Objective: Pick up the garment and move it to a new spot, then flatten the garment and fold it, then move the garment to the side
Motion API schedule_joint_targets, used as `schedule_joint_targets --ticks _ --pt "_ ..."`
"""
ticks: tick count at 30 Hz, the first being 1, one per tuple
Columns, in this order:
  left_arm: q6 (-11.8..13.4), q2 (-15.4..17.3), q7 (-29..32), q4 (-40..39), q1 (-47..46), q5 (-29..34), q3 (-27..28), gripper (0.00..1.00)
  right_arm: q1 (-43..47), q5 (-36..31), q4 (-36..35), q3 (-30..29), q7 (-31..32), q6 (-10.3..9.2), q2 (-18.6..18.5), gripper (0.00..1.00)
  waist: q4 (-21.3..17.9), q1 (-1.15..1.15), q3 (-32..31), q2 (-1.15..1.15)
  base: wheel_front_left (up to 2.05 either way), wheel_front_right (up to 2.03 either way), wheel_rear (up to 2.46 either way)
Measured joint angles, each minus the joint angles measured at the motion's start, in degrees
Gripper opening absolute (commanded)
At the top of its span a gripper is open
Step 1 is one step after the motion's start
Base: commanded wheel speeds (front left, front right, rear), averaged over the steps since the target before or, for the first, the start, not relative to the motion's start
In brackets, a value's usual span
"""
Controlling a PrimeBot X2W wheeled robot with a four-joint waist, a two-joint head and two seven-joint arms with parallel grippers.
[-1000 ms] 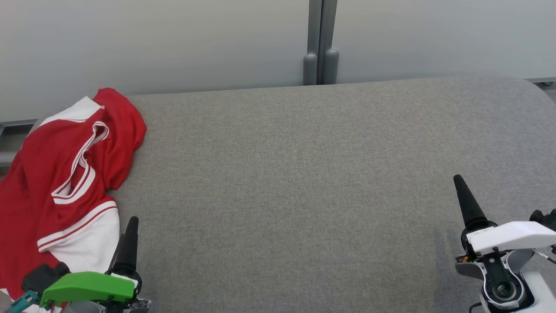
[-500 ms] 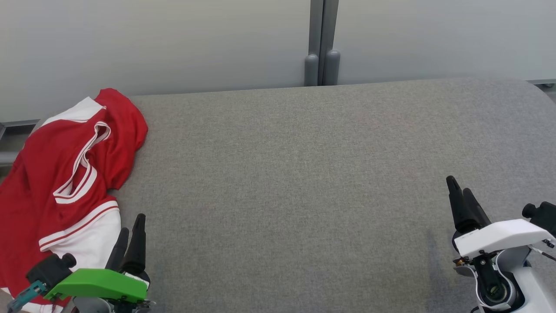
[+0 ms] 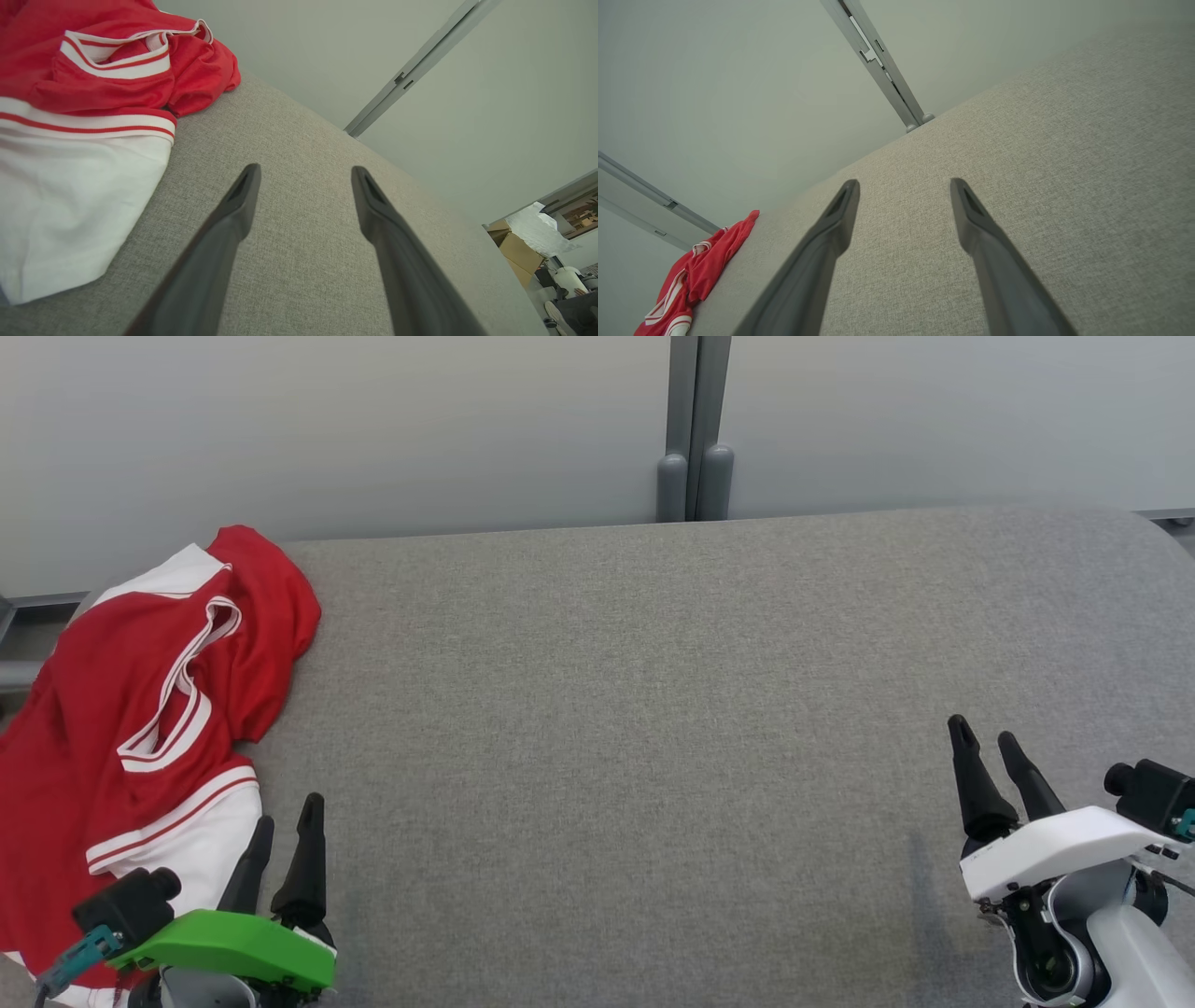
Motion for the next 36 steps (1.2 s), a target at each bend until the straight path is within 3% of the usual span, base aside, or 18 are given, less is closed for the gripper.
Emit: schedule_joint_targets --ticks 25,36 --pt "0.0 0.3 -4.2 0.4 0.1 18.1 -0.1 1.00 1.2 -17.2 -0.4 0.2 -4.5 -2.96 -2.0 1.00 -0.6 0.00 0.2 0.00 0.00 0.00 0.00" --pt "0.0 0.3 -5.6 1.0 0.1 25.2 0.1 1.00 1.4 -24.0 -0.6 -0.2 -6.2 -3.10 -2.8 1.00 -0.7 0.00 0.3 0.00 0.00 0.00 0.00"
